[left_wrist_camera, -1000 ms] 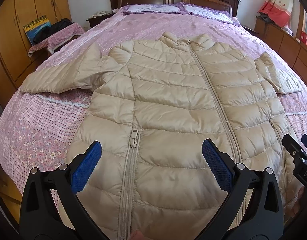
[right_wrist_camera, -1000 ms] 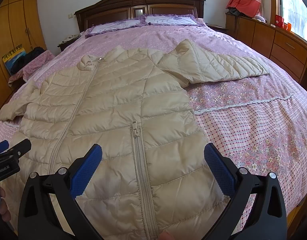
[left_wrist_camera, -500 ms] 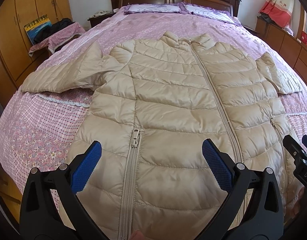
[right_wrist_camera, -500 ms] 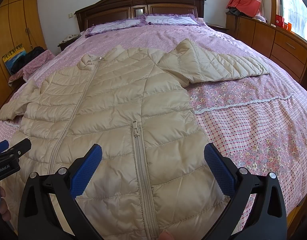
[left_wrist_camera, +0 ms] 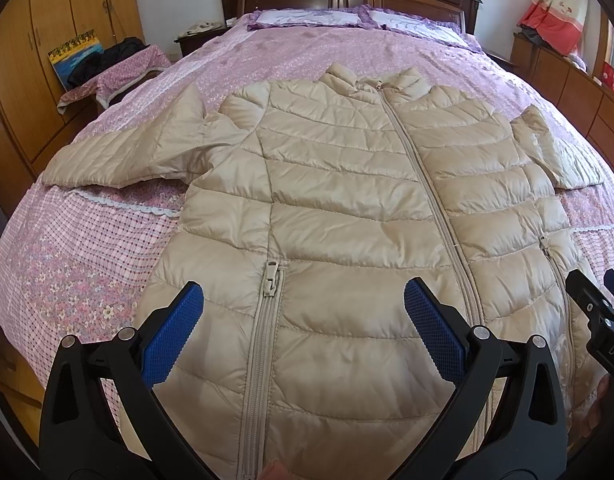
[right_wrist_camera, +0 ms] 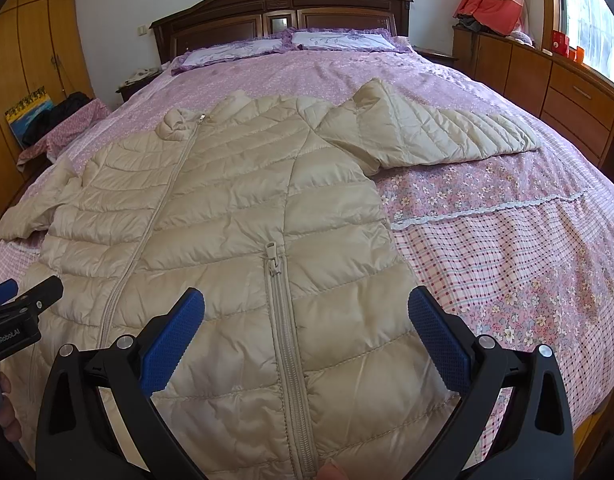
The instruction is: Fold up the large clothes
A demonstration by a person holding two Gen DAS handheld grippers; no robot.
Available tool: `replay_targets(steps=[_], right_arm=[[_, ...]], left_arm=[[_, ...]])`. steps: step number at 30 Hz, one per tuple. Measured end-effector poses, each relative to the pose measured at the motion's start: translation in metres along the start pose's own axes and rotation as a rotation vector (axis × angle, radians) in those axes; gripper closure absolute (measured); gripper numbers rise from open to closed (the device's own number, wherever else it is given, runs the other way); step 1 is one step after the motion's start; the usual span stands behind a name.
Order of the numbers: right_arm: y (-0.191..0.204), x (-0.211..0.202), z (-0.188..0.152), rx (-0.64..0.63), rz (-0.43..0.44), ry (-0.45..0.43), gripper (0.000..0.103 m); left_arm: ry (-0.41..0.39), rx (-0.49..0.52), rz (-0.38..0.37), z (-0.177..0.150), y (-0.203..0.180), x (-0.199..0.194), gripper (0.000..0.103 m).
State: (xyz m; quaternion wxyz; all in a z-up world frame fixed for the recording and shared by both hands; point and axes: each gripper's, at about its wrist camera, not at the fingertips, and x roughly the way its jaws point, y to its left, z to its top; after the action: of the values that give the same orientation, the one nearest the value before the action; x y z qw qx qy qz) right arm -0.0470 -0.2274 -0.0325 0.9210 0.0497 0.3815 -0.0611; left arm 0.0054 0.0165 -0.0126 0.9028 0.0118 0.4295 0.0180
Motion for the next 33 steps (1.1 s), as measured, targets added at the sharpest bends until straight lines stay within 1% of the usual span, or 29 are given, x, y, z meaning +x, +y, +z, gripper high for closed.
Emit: replay_targets(steps=[22, 29, 33], right_arm=[[0.0, 0.002, 0.001, -0.001, 0.009, 0.018, 0.005], [-0.007, 0.006, 0.003, 0.018, 0.013, 0.031, 0.005], [-0.014, 0.007, 0.008, 0.038, 0.011, 0.031, 0.005]], left_arm=[[0.012, 0.015, 0.005, 0.003, -0.006, 0.0, 0.003], [0.027, 0.017, 0.012, 0.007, -0.008, 0.005, 0.003], [0.036, 0.018, 0.001, 0.012, -0.012, 0.006, 0.003]])
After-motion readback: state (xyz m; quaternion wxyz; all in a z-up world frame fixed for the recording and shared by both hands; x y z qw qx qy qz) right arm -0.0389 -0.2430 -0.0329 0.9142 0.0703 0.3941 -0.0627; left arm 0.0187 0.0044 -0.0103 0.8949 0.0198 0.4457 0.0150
